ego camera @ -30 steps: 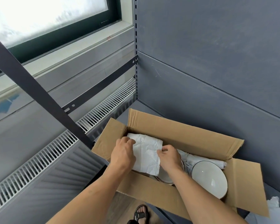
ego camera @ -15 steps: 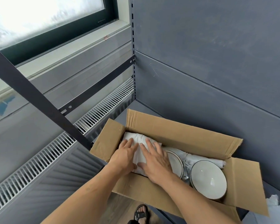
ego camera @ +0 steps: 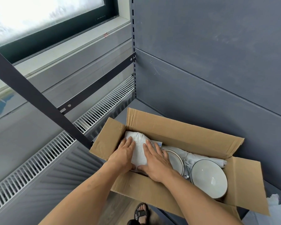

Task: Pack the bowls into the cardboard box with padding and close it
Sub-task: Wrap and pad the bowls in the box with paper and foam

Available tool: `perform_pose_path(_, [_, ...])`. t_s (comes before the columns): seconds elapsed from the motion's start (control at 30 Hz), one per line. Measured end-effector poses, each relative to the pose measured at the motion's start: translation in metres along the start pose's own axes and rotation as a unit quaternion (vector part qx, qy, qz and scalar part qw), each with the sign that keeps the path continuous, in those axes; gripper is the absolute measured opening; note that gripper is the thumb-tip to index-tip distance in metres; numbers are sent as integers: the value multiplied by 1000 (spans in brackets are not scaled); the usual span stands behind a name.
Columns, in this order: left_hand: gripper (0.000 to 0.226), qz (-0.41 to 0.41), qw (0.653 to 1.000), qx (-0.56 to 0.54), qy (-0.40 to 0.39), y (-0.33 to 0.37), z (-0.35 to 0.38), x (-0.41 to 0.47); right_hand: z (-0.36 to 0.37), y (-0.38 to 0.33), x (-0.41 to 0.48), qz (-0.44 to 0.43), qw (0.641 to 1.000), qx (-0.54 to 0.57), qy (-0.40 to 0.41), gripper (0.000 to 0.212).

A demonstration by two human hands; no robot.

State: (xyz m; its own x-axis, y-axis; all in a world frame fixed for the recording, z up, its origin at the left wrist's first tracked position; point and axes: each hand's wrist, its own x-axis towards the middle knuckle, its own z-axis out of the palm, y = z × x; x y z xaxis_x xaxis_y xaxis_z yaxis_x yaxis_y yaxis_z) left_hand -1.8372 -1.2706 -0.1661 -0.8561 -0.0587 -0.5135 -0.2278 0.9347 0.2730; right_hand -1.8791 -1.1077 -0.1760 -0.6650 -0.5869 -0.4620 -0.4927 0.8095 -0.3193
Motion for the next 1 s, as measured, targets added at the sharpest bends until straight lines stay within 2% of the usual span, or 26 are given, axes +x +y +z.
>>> perform_pose_path(0.23, [102,-23,999,18,13,11,1,-3,-3,0,-9,0,999,34,9,82])
perform_pose_path(0.4, [71,-20,994,-34,100,31,2,-14,-8,11,-28,15,995,78,62,67])
perform_pose_path(0.6, [45,-12,984,-96,147,76,11,-21,-12,50,-67,58,988,69,129,47])
perform_pose_path(0.77, [36,-11,981,-153,116,133,32,-34,-13,89,-115,120,978,78,154,31])
perform_pose_path(0.87, [20,37,986,-130,100,173,51,-44,-11,112,-149,148,970,87,171,31])
perform_pose_path(1.0, [24,78,988,-99,89,226,71,-59,-4,144,-197,188,954,104,211,33])
